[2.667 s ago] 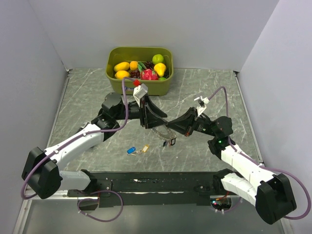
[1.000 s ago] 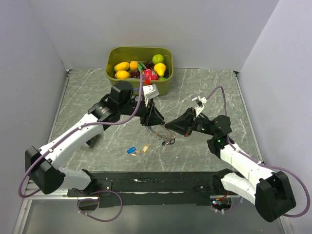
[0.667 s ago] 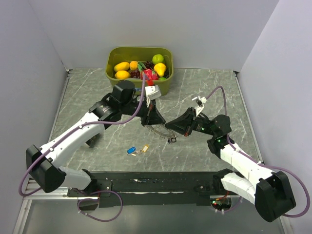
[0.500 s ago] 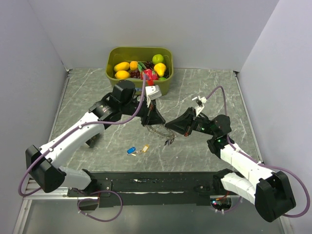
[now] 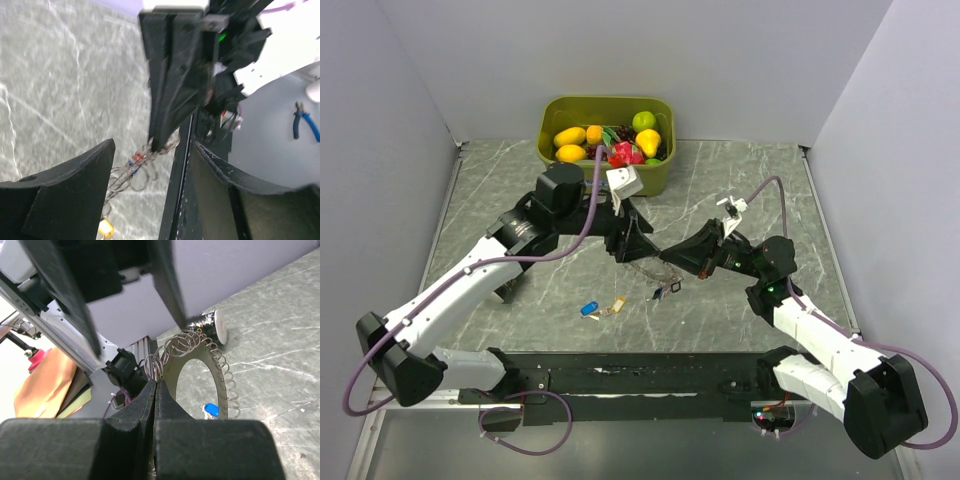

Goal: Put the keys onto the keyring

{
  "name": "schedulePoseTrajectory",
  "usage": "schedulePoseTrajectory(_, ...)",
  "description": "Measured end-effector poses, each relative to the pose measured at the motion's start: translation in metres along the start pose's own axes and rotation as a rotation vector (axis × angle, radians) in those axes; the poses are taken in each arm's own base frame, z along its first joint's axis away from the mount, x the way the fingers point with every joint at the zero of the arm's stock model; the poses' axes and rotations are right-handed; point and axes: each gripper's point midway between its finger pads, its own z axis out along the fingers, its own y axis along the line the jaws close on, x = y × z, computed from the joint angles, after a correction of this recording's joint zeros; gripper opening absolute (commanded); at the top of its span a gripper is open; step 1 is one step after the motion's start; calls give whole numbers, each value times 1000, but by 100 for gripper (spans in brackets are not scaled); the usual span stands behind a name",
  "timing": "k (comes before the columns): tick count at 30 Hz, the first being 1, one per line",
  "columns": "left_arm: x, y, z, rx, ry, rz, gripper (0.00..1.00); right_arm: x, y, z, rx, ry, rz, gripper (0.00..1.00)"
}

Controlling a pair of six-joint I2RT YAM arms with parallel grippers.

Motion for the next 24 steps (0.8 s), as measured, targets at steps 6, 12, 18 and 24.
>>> schedulePoseTrajectory(6, -10, -10, -5, 24, -35, -11, 67, -3, 2, -1, 0, -12, -12, 0)
schedulePoseTrajectory(12, -7, -17, -3, 66, -50, -55, 65, -8, -1, -1, 34, -39, -8, 0)
schedulePoseTrajectory(18, 5, -13, 3, 63, -47, -119, 65, -15, -1, -1, 52, -70, -5, 0)
schedulePoseTrajectory(24, 1, -9, 5, 40, -75, -137, 65, -18, -3, -1, 69, -89, 1, 0)
